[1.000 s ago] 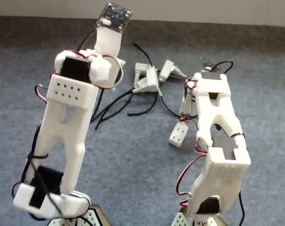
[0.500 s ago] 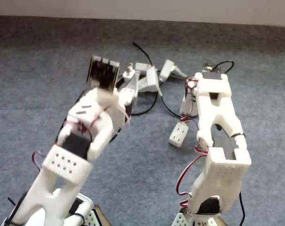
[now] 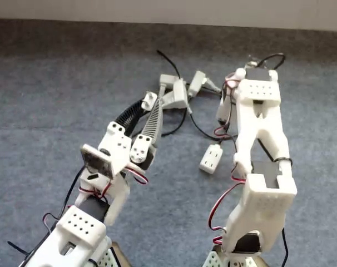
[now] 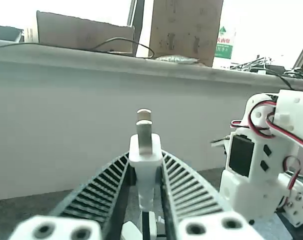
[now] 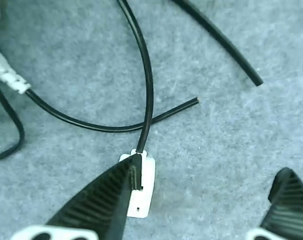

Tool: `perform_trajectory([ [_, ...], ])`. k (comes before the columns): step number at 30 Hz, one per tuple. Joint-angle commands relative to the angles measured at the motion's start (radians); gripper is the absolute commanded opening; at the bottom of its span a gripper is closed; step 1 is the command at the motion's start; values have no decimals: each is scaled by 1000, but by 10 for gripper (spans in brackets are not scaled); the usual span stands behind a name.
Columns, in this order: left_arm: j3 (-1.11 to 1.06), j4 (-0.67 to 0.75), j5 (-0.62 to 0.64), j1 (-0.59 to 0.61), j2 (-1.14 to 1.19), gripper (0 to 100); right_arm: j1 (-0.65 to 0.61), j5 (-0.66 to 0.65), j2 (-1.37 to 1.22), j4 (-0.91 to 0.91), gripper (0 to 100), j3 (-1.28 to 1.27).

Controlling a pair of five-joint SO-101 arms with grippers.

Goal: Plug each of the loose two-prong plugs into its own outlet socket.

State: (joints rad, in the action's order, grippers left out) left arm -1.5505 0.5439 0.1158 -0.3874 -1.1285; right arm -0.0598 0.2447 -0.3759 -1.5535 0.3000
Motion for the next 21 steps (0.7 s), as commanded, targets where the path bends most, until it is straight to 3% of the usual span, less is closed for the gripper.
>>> perform_trajectory([
  [1, -5, 20, 5, -21, -18, 5, 1, -12, 54, -153, 389, 248],
  [6, -7, -34, 6, -65, -16, 5, -58, -12, 67, -213, 383, 461],
  [10, -12, -68, 6, -119, -16, 5, -153, -15, 140, -211, 259, 467],
  [16, -28, -66, 6, -139, -22, 5, -271, -256, 306, -211, 9, 461],
  [21, -28, -69, 6, -140, -18, 5, -305, -322, 456, -208, 8, 467],
])
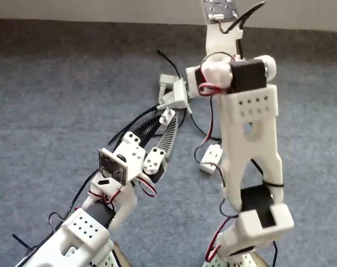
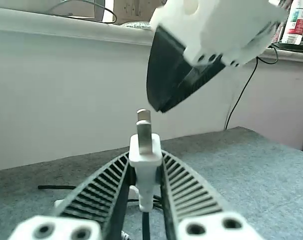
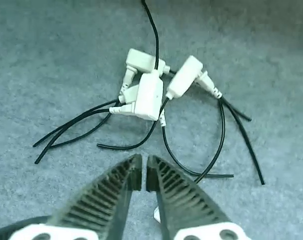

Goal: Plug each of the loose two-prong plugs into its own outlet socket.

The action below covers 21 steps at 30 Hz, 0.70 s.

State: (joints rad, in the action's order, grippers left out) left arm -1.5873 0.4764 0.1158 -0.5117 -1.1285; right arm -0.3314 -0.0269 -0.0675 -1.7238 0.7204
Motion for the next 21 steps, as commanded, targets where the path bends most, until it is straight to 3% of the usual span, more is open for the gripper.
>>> perform_trajectory([
  [1, 8, -2, 6, -16, -18, 5, -48, -51, 179, -38, 8, 42],
  [10, 2, -3, 6, -16, -16, 6, -331, -57, 472, -36, 8, -140],
  [13, 2, -3, 6, -18, -16, 6, -412, -143, 529, -33, 8, -254],
  [21, 2, -3, 6, -18, -22, 6, -378, -250, 639, 208, 8, -638],
])
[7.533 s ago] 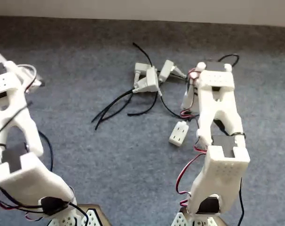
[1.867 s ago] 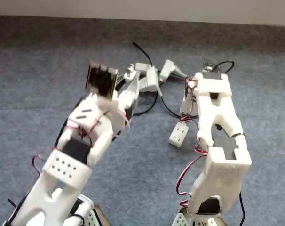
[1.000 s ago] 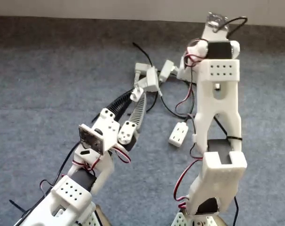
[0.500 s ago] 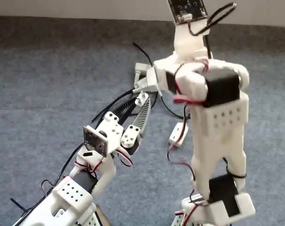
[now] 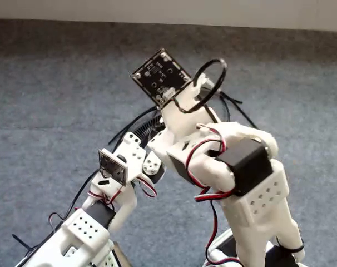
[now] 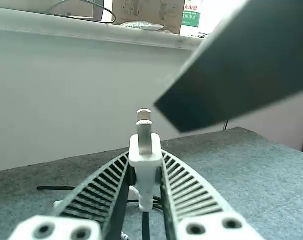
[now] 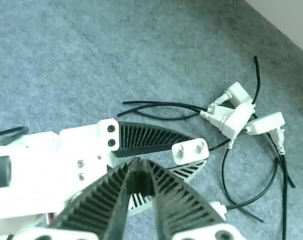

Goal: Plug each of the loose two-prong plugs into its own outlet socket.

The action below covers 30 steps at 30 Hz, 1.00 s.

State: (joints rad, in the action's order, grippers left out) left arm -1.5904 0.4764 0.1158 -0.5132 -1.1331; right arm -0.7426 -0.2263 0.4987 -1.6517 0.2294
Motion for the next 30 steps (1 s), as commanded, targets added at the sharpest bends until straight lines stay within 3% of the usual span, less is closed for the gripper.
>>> perform_trajectory([
  [1, 5, -3, 6, -16, -18, 6, 53, -66, 91, 180, 8, -196],
  [7, 5, -3, 6, -16, -18, 6, 188, -164, 180, 452, 8, -470],
  [17, 5, -3, 6, -15, -19, 6, 344, -176, 197, 723, 8, -731],
  [25, 4, -3, 6, -15, -19, 6, 387, -178, 211, 750, 8, -743],
  [30, -7, -3, 6, -16, -19, 6, 366, -178, 208, 587, 7, -430],
])
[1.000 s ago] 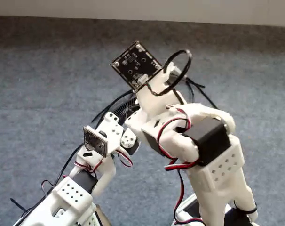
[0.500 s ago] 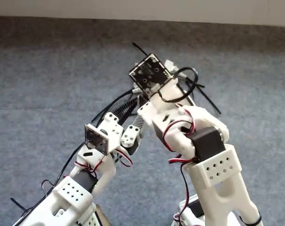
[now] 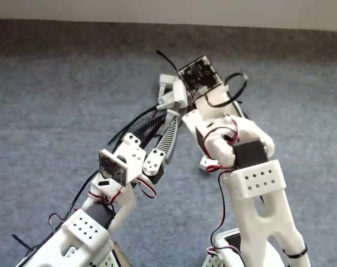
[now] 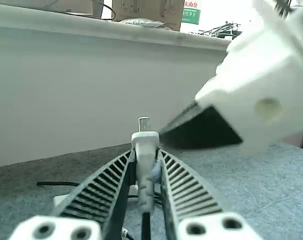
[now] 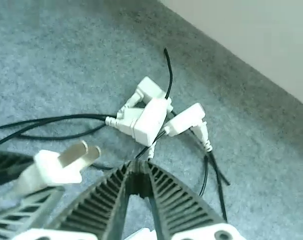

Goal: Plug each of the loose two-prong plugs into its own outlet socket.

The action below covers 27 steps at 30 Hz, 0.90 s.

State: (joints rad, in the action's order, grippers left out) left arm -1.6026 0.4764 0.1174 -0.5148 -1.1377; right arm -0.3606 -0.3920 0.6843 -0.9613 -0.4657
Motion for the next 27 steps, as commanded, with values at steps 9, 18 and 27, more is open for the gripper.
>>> perform_trajectory([
  [9, 4, -3, 5, -15, -15, 6, -199, -9, -108, -271, 7, 493],
  [18, 4, -3, 5, -13, -15, 6, -88, -3, -206, -65, 7, 246],
  [27, 4, -3, 5, -12, -15, 6, 45, -5, -205, 119, 7, -81],
])
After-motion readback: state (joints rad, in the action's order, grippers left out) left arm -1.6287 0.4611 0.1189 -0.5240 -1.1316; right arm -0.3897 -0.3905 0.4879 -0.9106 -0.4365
